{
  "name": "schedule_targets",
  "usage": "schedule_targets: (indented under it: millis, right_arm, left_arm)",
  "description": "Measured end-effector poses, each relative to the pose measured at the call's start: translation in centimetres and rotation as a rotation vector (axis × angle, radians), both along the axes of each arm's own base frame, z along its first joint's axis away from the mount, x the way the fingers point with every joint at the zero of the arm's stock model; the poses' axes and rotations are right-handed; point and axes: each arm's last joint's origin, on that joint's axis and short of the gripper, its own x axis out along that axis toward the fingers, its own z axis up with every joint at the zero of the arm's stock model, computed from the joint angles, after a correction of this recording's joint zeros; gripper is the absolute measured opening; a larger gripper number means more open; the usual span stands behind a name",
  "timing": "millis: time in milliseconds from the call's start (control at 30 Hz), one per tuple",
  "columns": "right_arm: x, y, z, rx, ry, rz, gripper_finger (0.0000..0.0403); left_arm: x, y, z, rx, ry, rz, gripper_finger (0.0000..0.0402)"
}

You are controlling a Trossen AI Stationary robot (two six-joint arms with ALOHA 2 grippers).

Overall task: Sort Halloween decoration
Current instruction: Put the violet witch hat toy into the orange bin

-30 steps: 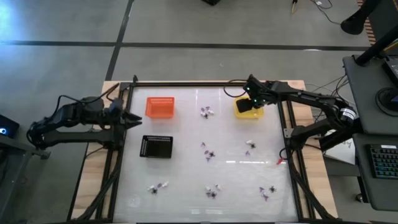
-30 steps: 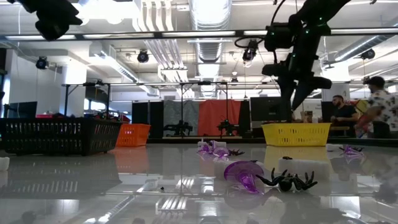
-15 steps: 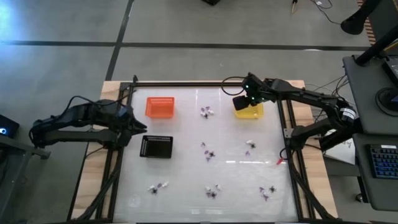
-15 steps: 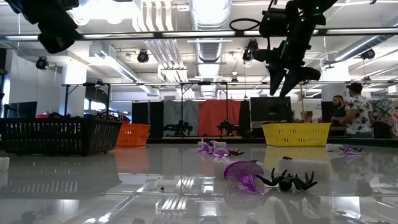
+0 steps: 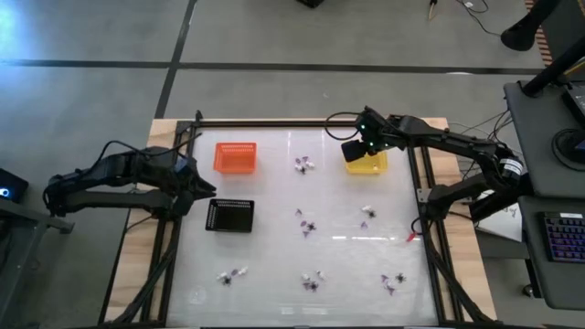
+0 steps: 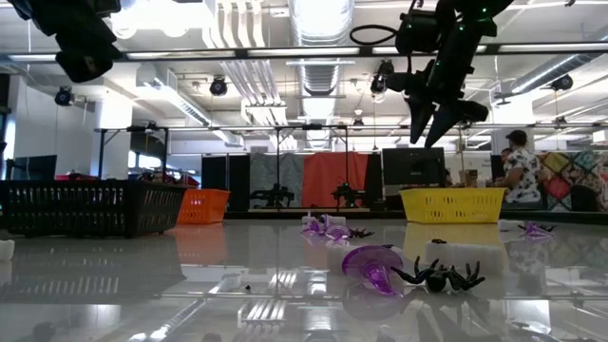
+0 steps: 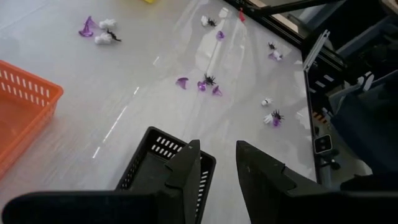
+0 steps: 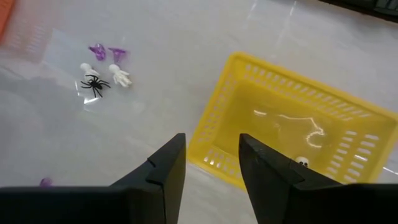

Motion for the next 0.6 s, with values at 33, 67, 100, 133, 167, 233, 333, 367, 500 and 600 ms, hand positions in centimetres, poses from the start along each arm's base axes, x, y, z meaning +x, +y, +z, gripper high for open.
schedule_targets:
  millis: [33, 67, 100, 133, 167, 233, 333, 367, 500, 600]
  right_arm:
    - [0.0, -0.01, 0.0, -0.002, 0.001, -0.001, 0.0137]
    - [0.0, -0.01, 0.01, -0.002, 0.001, -0.001, 0.0137]
    - [0.0, -0.01, 0.01, -0.002, 0.0, -0.001, 0.0137]
    - [0.0, -0.01, 0.01, -0.002, 0.001, -0.001, 0.0138]
    - [0.0, -0.01, 0.01, -0.002, 0.0, -0.001, 0.0139]
    - [0.0, 0.0, 0.01, -0.002, 0.001, -0.001, 0.0141]
    - [0.0, -0.01, 0.01, -0.002, 0.001, -0.001, 0.0142]
    - [0.0, -0.01, 0.01, -0.002, 0.001, 0.0, 0.0142]
    - [0.0, -0.01, 0.01, -0.003, 0.002, 0.002, 0.0139]
    - [-0.01, 0.0, 0.0, -0.007, 0.006, 0.012, 0.0139]
  left_arm:
    - [0.01, 0.0, 0.0, 0.0, 0.0, 0.0, 0.0086]
    - [0.01, 0.0, 0.0, 0.0, 0.0, 0.0, 0.0086]
    - [0.01, 0.0, 0.0, 0.0, 0.0, 0.0, 0.0086]
    - [0.01, 0.0, 0.0, 0.0, 0.0, 0.0, 0.0086]
    - [0.01, 0.0, 0.0, 0.0, 0.0, 0.0, 0.0086]
    - [0.01, 0.0, 0.0, -0.002, 0.001, 0.001, 0.0086]
    - [0.05, 0.0, -0.02, -0.008, 0.003, 0.004, 0.0086]
    - [0.08, 0.0, -0.04, -0.01, 0.005, 0.005, 0.0086]
    - [0.34, -0.03, -0.13, -0.012, 0.018, -0.002, 0.0086]
    - [0.67, -0.12, -0.26, -0.014, 0.035, -0.015, 0.0086]
